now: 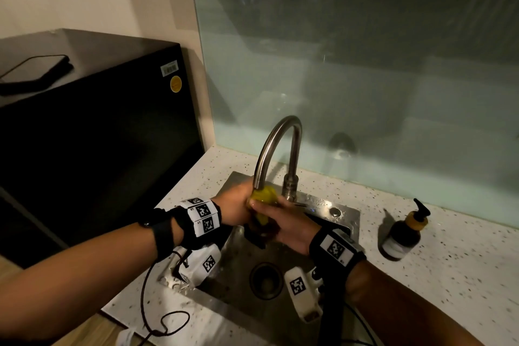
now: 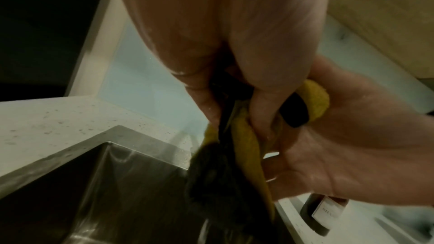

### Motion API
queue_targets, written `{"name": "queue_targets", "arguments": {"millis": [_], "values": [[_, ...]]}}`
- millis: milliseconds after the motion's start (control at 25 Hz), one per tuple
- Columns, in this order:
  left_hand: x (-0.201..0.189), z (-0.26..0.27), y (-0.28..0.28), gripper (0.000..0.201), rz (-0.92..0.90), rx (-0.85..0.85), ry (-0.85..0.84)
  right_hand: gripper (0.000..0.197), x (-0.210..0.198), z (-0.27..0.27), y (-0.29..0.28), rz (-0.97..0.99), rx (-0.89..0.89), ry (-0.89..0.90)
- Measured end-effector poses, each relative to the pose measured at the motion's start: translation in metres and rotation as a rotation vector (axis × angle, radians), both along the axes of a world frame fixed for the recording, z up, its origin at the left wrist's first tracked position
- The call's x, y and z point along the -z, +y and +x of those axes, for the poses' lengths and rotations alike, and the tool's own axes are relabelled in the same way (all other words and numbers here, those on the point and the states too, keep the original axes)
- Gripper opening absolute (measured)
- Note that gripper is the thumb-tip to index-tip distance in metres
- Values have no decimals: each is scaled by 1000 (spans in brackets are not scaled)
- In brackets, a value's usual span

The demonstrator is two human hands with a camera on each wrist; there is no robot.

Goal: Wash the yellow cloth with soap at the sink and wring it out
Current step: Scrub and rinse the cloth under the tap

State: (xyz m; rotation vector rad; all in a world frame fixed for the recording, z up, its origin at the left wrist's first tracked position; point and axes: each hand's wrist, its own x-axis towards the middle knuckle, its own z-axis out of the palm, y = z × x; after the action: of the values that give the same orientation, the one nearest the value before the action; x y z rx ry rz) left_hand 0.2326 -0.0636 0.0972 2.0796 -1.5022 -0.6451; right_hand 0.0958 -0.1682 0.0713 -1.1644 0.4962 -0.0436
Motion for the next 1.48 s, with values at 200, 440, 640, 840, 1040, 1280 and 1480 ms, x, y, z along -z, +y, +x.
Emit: {"name": "queue_targets", "arguments": {"millis": [200,440,640,840,1040,1280,1480], "values": [[-14,-1,11,87,41,78,139,44,7,-1,-9,-44,78,14],[1,-6,21,134,142,170,-329,32,4,-6,-4,-33,-6,-22],[-6,-5,15,52,167,26,-497,77,1,-6,-2,-364,61,27],[-13,-12,12,45,146,-73,-287,65,-4,-7,0,-631,33,-73],[-8,-11,14,87,190,-100,201,34,-8,-7,-10,-513,192,-121],[-19,-20,11,39,87,-240,688,46,-8,-11,-5,-592,64,-97],[-5,-9,11,32,109,-329,556,97,-2,-10,5,-369,-45,-21]]}}
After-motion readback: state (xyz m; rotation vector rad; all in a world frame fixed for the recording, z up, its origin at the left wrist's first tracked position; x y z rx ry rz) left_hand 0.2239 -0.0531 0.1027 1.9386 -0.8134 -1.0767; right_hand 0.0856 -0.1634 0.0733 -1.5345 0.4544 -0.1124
